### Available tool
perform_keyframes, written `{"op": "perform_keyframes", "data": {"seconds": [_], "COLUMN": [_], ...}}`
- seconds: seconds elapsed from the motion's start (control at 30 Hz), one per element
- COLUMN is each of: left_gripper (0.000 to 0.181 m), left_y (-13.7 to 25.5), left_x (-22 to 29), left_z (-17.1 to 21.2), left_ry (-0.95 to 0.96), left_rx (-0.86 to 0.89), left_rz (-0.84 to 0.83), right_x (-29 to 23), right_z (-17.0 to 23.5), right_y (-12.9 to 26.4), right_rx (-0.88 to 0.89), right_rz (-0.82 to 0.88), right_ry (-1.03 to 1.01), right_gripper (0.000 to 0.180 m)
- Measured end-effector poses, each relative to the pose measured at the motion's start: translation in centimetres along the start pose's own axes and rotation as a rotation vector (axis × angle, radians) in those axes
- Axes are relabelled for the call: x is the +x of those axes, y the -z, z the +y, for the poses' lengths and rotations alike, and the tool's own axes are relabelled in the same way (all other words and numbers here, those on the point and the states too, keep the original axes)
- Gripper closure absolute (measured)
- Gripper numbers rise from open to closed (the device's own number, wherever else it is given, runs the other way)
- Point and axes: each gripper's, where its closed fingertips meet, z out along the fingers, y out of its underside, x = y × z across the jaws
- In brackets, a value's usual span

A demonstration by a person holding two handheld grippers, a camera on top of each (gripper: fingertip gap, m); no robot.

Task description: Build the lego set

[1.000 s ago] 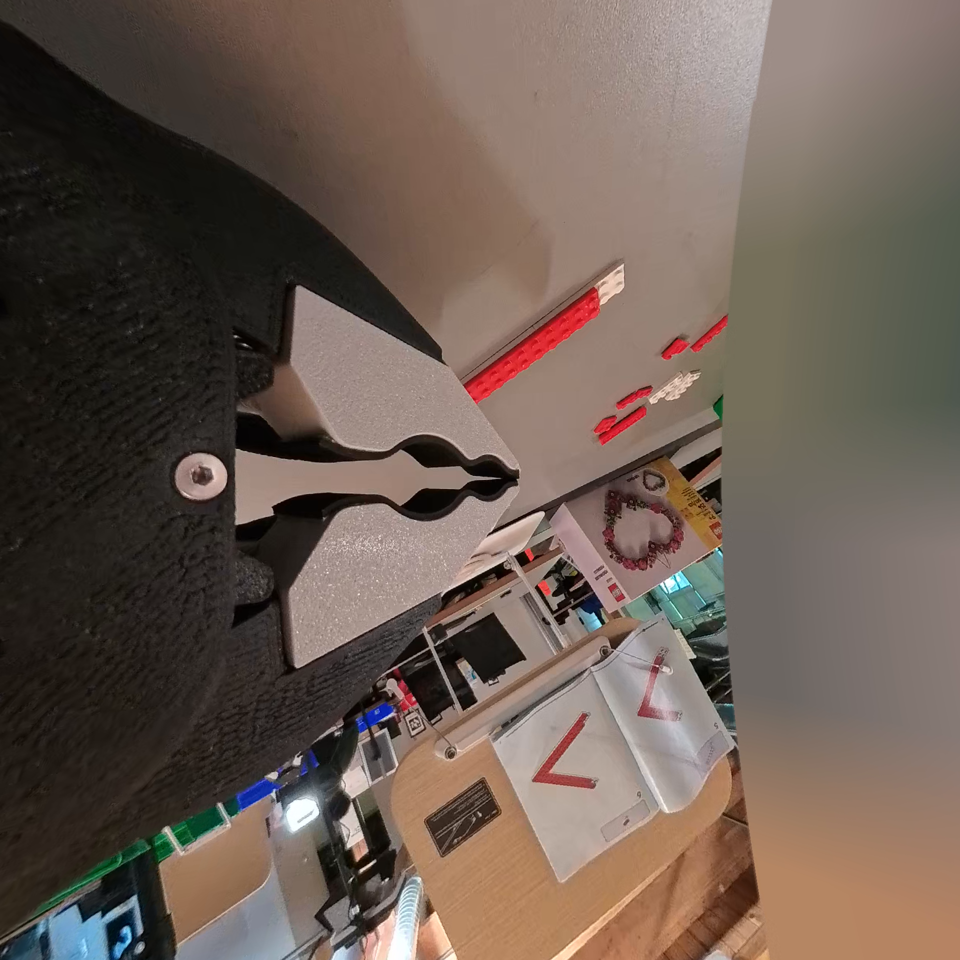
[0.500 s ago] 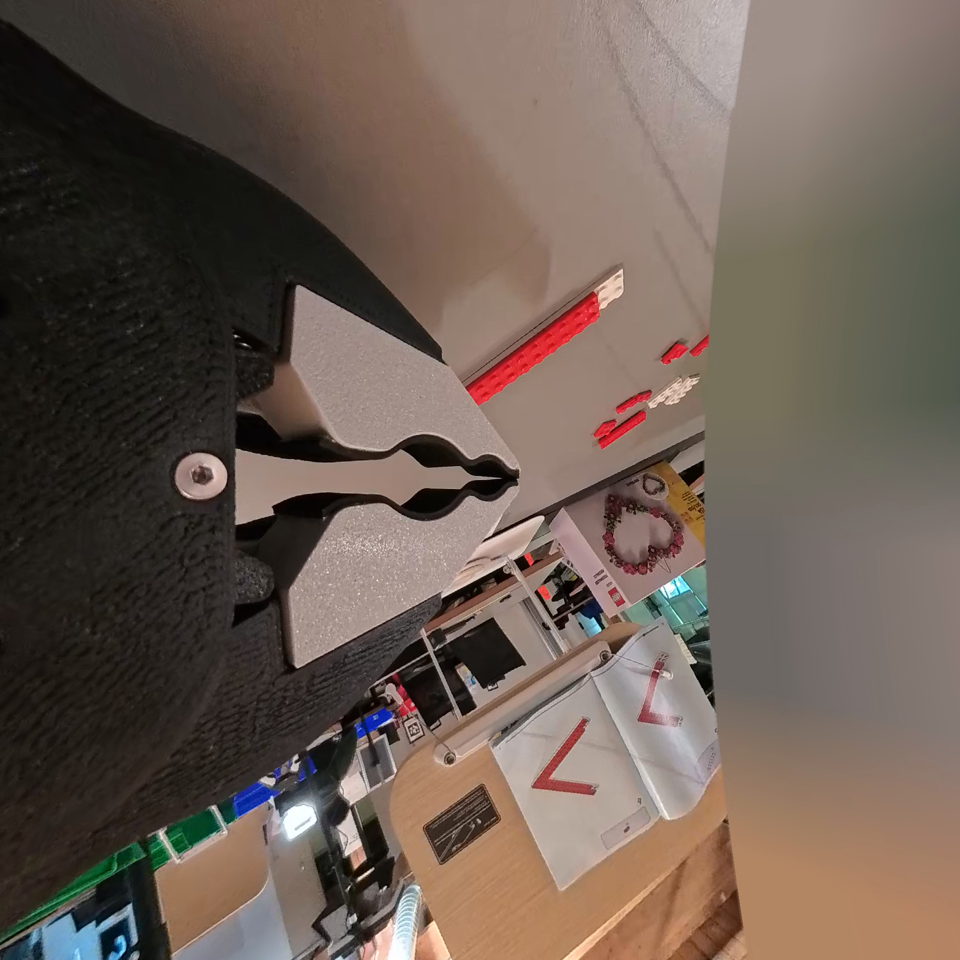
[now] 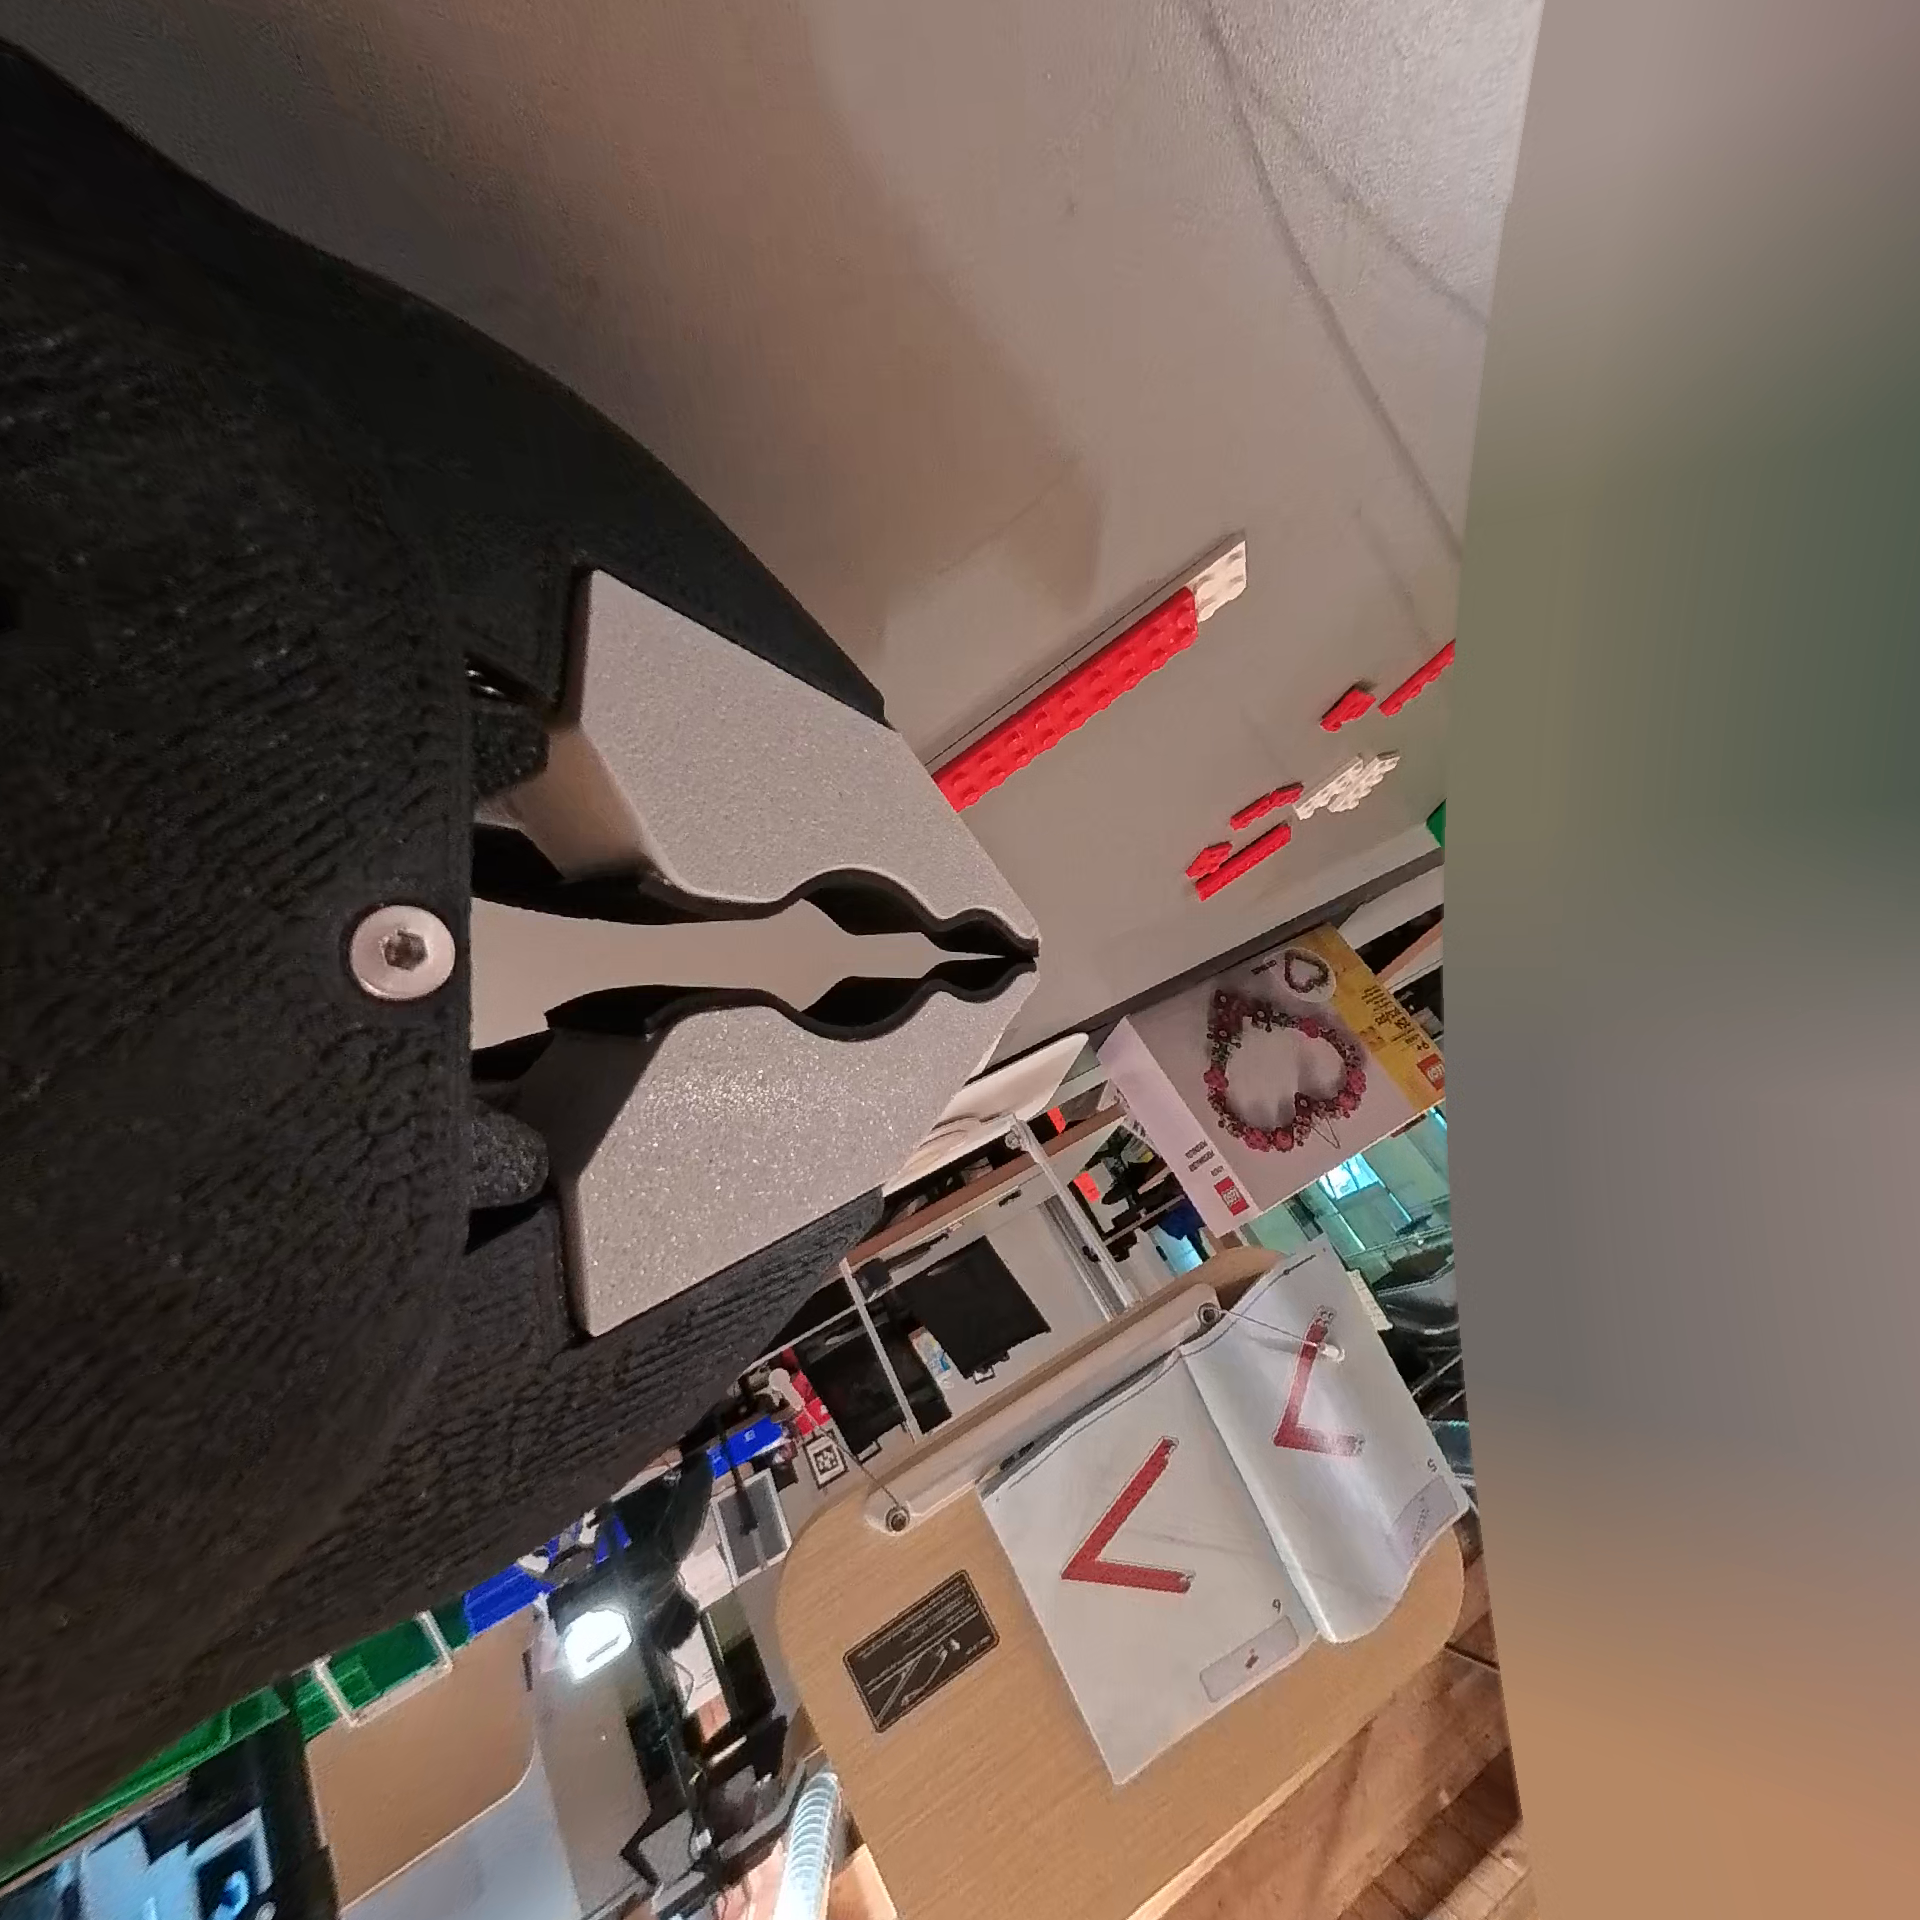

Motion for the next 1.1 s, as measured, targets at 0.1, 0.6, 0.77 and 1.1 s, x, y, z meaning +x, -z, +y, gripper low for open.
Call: {"op": "perform_keyframes", "data": {"seconds": [0.1,0.6,0.77,1.1], "left_gripper": [0.178,0.178,0.178,0.178], "left_y": [2.2,3.3,-0.8,-6.1], "left_x": [1.5,15.5,14.9,9.7], "left_z": [-2.9,-15.2,-17.1,-14.1], "left_ry": [0.003,-0.433,-0.437,-0.28], "left_rx": [0.16,0.339,0.29,0.185], "left_rz": [0.065,-0.318,-0.54,-0.614], "right_x": [0.0,0.4,0.7,2.8], "right_z": [0.0,-1.0,-1.8,-1.4], "right_y": [0.0,0.0,0.4,0.9], "right_rx": [-0.001,0.087,0.148,0.181], "right_rz": [0.001,-0.02,-0.031,0.023], "right_ry": [0.002,-0.07,-0.126,-0.274], "right_gripper": [0.18,0.18,0.18,0.18]}}
